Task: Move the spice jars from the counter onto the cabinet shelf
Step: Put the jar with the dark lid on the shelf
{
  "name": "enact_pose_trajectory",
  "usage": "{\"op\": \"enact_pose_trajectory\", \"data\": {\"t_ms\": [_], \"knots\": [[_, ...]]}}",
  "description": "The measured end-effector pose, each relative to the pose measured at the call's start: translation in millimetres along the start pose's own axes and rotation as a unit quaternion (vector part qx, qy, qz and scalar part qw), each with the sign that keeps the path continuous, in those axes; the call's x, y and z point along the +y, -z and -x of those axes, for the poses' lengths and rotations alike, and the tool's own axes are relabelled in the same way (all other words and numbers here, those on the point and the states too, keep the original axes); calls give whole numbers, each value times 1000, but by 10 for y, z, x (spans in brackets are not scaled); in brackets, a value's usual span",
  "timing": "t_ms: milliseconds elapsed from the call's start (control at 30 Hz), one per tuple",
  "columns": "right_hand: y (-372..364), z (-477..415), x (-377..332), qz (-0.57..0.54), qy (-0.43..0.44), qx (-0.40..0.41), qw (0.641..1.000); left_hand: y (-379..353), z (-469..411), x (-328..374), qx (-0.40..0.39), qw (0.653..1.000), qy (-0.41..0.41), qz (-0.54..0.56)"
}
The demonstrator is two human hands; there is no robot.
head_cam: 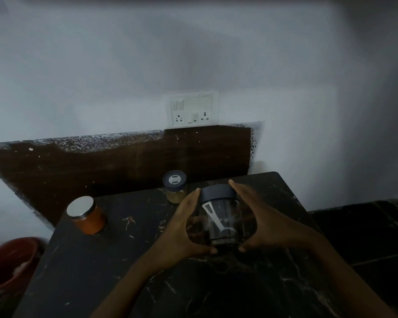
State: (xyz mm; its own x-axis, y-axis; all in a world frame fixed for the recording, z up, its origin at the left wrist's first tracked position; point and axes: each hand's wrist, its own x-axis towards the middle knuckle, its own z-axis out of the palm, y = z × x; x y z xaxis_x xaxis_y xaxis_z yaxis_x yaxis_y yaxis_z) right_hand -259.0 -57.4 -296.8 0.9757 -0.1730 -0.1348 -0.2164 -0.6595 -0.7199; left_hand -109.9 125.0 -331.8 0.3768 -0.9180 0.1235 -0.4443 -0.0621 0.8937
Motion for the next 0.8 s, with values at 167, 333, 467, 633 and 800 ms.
{"op": "enact_pose_trajectory", "data": {"t_ms": [167,333,467,633,800], "knots": [[-19,-8,-18,-5,12,20,1000,9,-20,-13,-16,996,-8,-90],[-68,-29,-110,35,42,14,998,-42,-67,129,-3,979,-63,-194],[-37,-8,-181,47,54,16,997,-35,-51,196,23,981,-66,-180],[38,73,-144,1,40,-10,999,4,34,258,26,996,-34,-75],[4,69,-142,5,37,24,999,11,55,269,5,994,-40,-100]]}}
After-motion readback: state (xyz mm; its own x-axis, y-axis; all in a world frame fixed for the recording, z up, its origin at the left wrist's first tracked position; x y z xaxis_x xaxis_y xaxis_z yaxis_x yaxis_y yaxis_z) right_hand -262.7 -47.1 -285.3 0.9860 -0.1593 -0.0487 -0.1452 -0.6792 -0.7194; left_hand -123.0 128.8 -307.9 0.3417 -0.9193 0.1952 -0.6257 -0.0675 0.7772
